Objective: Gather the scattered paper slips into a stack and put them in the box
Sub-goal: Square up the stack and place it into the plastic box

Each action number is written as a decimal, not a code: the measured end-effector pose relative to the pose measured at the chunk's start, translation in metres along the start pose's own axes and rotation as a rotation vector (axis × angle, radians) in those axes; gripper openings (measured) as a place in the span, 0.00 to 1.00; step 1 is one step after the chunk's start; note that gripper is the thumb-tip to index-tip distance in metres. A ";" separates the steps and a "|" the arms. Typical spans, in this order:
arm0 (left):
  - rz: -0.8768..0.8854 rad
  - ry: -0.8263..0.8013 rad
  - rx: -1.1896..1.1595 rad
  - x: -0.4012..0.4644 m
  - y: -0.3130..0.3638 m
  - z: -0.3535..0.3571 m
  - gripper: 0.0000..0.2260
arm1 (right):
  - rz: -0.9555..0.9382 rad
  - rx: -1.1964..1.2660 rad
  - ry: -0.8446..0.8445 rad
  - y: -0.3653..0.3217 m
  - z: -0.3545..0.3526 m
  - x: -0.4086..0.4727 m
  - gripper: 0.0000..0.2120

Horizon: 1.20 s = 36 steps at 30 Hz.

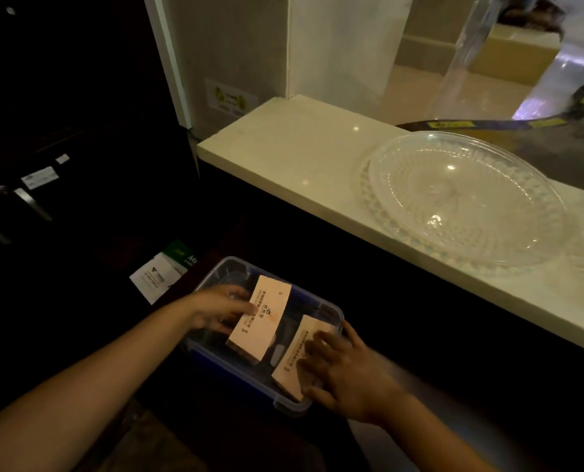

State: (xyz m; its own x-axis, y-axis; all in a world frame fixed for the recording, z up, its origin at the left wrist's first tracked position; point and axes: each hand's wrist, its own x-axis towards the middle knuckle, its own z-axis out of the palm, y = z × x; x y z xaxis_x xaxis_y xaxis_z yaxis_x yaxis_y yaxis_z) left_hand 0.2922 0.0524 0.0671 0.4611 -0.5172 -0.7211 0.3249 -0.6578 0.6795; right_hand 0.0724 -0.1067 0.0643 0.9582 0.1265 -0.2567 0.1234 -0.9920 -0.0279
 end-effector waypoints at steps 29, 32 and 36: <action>0.002 0.039 0.373 0.027 -0.027 0.042 0.14 | -0.013 0.020 0.009 -0.001 0.000 0.000 0.26; 0.018 0.017 0.377 0.024 -0.026 0.040 0.13 | -0.007 0.044 0.022 -0.002 -0.001 0.000 0.27; 0.142 0.113 0.477 0.014 -0.015 0.027 0.19 | -0.007 0.080 0.036 -0.006 -0.011 0.000 0.30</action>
State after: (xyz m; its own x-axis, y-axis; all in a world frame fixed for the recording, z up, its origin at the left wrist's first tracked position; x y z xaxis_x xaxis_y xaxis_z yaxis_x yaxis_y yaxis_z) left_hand 0.2713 0.0405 0.0434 0.5682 -0.5749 -0.5887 -0.1489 -0.7755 0.6135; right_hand 0.0741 -0.1003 0.0752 0.9662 0.1317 -0.2218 0.1102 -0.9882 -0.1068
